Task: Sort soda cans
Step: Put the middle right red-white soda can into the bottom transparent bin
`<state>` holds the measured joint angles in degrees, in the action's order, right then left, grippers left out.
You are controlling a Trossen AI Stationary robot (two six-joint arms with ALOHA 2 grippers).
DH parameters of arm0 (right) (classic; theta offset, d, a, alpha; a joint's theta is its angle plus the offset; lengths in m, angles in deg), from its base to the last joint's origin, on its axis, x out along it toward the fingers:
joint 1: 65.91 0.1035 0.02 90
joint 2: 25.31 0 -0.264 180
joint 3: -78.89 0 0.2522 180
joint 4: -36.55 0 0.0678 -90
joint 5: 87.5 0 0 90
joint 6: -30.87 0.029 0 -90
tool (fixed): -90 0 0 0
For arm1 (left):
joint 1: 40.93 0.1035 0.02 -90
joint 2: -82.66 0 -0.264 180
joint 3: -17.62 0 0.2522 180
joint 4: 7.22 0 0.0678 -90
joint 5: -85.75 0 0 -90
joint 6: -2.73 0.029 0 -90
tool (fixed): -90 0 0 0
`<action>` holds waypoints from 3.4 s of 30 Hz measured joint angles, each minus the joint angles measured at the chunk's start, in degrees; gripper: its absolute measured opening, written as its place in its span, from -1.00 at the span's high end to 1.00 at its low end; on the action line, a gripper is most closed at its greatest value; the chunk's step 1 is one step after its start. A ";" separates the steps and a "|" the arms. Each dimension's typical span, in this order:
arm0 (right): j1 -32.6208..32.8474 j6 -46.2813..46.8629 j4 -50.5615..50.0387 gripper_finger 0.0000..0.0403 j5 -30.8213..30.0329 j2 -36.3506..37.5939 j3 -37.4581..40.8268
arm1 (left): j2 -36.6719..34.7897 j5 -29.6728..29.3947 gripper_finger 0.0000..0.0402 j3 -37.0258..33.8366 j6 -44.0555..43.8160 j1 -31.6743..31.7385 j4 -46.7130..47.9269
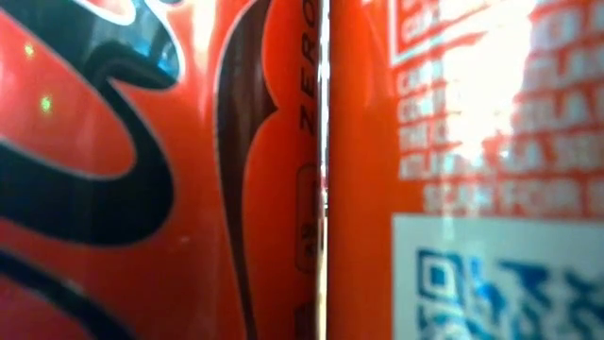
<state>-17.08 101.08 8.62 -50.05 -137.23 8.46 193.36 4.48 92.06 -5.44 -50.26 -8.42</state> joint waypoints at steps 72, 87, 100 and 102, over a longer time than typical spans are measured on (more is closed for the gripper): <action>-27.25 -24.19 -72.55 -0.48 39.68 27.03 -24.37 | -0.12 -0.22 0.88 0.00 -0.21 -0.72 0.49; -42.71 -37.16 -75.91 -0.48 62.62 18.38 -24.25 | -0.12 -0.44 0.88 0.00 0.36 -0.72 1.88; -44.17 -46.62 -75.83 -0.48 68.44 3.88 -24.28 | -0.12 -0.70 0.88 0.00 1.40 -0.72 4.50; -44.71 -46.73 -76.07 -0.48 68.67 3.15 -24.38 | -0.14 -1.11 0.88 0.00 1.65 -0.72 5.19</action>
<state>-61.79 54.35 -67.44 18.61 -134.07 -15.92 193.22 3.37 92.06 -3.80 -50.98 -3.24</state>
